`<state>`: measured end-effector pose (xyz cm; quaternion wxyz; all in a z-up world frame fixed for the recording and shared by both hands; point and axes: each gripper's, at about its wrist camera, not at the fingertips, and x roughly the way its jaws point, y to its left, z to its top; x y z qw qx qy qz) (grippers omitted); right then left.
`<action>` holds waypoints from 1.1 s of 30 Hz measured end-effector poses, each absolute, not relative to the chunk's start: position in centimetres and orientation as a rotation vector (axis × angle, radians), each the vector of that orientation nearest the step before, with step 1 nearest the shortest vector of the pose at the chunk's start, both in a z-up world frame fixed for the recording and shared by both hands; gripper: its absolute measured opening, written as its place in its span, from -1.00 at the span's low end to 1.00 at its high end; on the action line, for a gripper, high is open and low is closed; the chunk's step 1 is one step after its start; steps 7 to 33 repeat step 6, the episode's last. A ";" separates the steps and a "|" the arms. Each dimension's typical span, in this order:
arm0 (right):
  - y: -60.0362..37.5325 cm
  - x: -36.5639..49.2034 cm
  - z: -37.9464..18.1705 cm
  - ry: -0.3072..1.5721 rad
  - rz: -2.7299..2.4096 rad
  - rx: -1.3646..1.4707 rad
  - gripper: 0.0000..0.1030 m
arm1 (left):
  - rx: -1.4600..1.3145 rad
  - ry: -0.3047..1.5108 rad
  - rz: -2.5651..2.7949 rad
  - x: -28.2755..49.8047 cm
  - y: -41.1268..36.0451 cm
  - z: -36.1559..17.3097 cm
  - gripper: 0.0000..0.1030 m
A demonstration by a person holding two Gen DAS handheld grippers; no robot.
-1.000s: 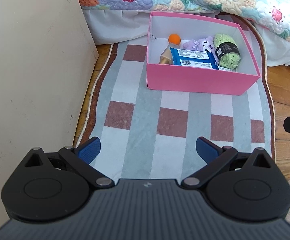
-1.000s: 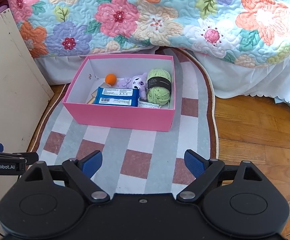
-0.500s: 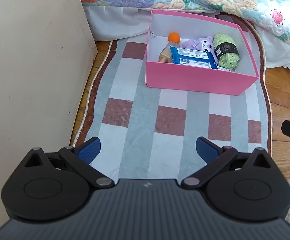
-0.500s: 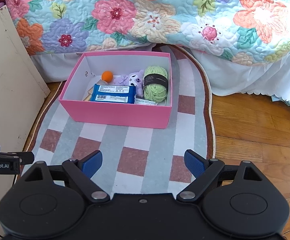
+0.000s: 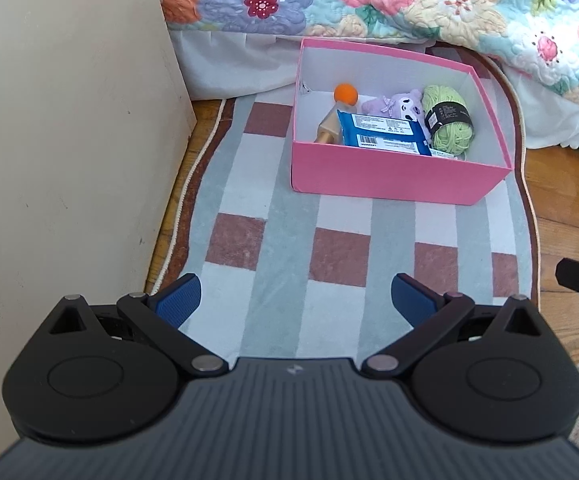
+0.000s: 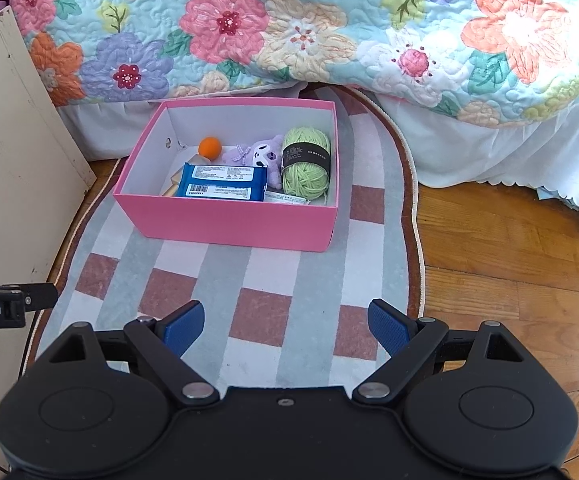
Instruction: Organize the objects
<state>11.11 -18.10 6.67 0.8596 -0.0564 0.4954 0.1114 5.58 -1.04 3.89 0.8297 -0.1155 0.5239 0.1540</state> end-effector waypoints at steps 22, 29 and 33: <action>-18.2 11.2 6.5 1.048 0.228 -0.113 0.78 | -0.249 1.126 0.318 5.6 -1.1 3.8 1.00; -18.2 11.2 6.5 1.048 0.228 -0.113 0.78 | -0.249 1.126 0.318 5.6 -1.1 3.8 1.00; -18.2 11.2 6.5 1.048 0.228 -0.113 0.78 | -0.249 1.126 0.318 5.6 -1.1 3.8 1.00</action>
